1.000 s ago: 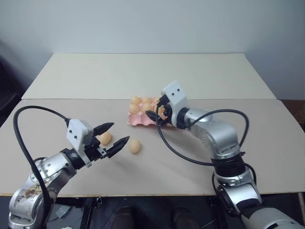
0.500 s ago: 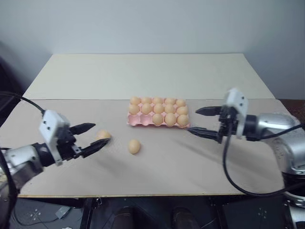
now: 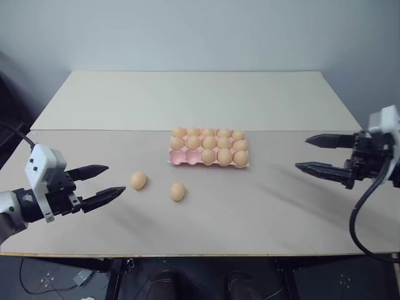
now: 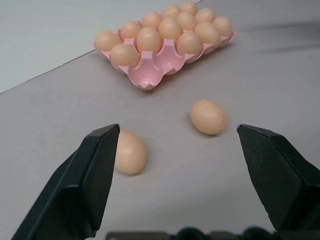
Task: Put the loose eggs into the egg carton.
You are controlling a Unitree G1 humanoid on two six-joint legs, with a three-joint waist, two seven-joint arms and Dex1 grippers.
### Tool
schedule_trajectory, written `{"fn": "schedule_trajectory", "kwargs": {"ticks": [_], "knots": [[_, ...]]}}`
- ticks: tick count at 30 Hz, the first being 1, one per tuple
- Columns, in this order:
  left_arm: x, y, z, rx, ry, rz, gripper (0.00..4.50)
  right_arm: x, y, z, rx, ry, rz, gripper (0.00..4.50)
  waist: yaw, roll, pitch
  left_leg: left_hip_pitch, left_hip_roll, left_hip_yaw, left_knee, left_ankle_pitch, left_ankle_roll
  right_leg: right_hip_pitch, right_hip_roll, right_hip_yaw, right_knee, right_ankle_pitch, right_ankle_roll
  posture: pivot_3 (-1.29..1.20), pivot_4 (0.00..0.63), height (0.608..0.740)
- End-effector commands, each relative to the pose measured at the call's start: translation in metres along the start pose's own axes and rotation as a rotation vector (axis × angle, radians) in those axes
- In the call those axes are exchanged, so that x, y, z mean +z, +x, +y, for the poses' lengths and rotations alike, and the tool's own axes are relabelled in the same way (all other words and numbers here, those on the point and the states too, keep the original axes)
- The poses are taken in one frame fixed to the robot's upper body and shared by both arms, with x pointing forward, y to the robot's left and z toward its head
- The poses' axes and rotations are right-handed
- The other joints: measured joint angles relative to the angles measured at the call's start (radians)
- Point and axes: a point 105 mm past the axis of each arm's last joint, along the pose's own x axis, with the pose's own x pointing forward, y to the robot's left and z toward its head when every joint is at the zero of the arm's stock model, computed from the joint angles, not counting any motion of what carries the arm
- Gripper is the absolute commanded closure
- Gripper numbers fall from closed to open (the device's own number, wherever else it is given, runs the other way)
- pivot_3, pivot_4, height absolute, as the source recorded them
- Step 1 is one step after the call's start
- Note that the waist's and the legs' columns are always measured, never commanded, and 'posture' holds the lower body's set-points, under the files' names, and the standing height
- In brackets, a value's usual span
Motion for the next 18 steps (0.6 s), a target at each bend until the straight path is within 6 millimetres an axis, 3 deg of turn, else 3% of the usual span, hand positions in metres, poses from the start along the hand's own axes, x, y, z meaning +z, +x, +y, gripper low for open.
{"fn": "schedule_trajectory", "kwargs": {"ticks": [1,7,12,18], "knots": [[0.000,0.014,-0.015,-0.029,0.026,-0.019,0.40,0.011,-0.002,0.002,0.002,-0.046,-0.033,0.05,0.000,0.000,0.000,0.000,0.000,0.000,0.000,0.000,0.000,0.000,0.000,0.001,0.000,0.000,0.000,0.00,0.150,0.740],[-0.023,0.059,-0.023,0.106,0.096,-0.035,0.40,0.010,0.004,0.007,0.003,-0.046,-0.044,0.05,0.010,0.000,0.000,-0.001,-0.001,0.000,0.000,0.000,0.000,0.000,0.000,0.001,0.000,0.000,0.000,0.00,0.150,0.740],[-0.022,0.090,-0.042,0.087,0.053,-0.090,0.40,0.009,0.009,0.011,0.010,-0.043,-0.044,0.05,0.020,0.000,0.000,-0.001,-0.001,0.000,0.001,0.000,0.000,0.000,0.000,0.001,0.000,0.000,0.000,0.00,0.150,0.740],[-0.017,0.100,-0.049,0.082,0.015,-0.113,0.40,0.007,0.010,0.012,0.009,-0.039,-0.030,0.05,0.021,0.000,0.000,-0.001,-0.001,0.000,0.001,0.000,0.000,0.000,0.000,0.002,0.000,0.000,0.000,0.00,0.150,0.740]]}}
